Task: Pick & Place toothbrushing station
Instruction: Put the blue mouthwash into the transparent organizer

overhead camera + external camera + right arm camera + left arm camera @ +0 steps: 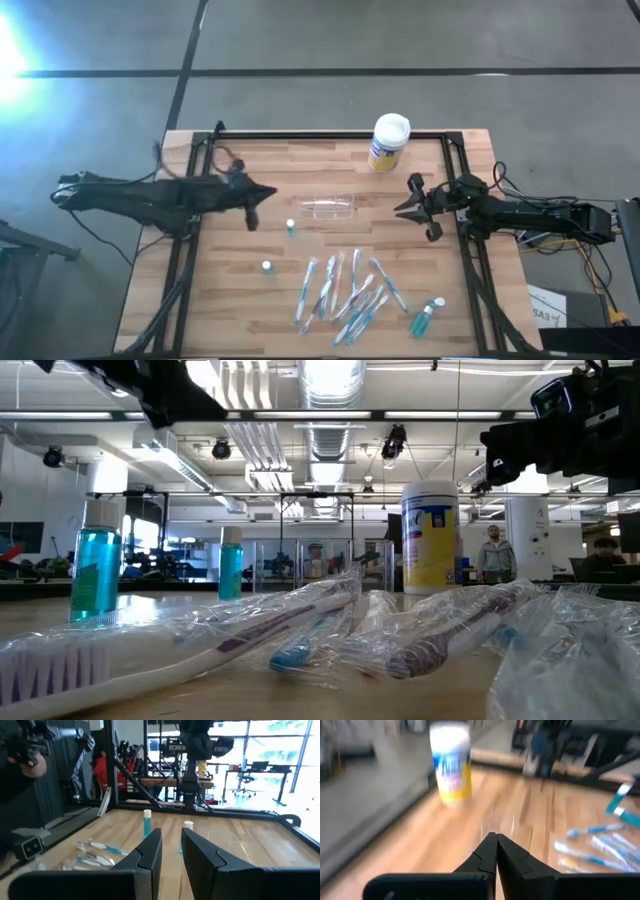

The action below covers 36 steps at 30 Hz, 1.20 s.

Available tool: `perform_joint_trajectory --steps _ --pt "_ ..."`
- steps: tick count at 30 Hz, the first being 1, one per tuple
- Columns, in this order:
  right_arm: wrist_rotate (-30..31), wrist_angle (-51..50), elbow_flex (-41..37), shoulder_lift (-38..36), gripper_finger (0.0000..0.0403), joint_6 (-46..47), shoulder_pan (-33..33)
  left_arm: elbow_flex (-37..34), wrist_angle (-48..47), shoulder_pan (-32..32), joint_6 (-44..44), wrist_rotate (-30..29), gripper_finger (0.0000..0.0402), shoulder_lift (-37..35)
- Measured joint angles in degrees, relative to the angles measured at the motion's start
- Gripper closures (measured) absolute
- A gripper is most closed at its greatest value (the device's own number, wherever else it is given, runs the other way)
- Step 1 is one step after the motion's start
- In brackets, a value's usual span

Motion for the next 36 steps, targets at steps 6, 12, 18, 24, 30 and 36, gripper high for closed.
perform_joint_trajectory --steps 6,12,18,24,30,36 --pt "0.07 -0.17 0.0 -0.02 0.0335 -2.64 0.0 9.55 -14.89 0.0 -8.94 -1.32 0.0348 9.07" --pt "0.16 -0.24 0.0 0.02 0.0335 -4.68 -0.01 18.95 -28.5 -0.06 -12.0 -2.94 0.0294 17.3" --pt "0.26 -1.8 0.0 0.26 0.0335 -6.64 -0.02 25.06 -33.1 -0.24 -15.66 -2.66 0.028 25.08" --pt "0.26 -4.21 0.0 0.26 0.0335 -7.7 -0.04 29.61 -38.79 -0.56 -19.39 -0.6 0.028 33.29" --pt "0.26 -5.02 0.0 0.24 0.0335 -7.61 -0.02 34.86 -47.31 -0.96 -20.93 -0.62 0.028 40.29" --pt "0.34 -5.37 0.01 0.24 0.0335 -7.22 -0.04 38.55 -49.15 -1.28 -18.36 3.52 0.0279 44.76"
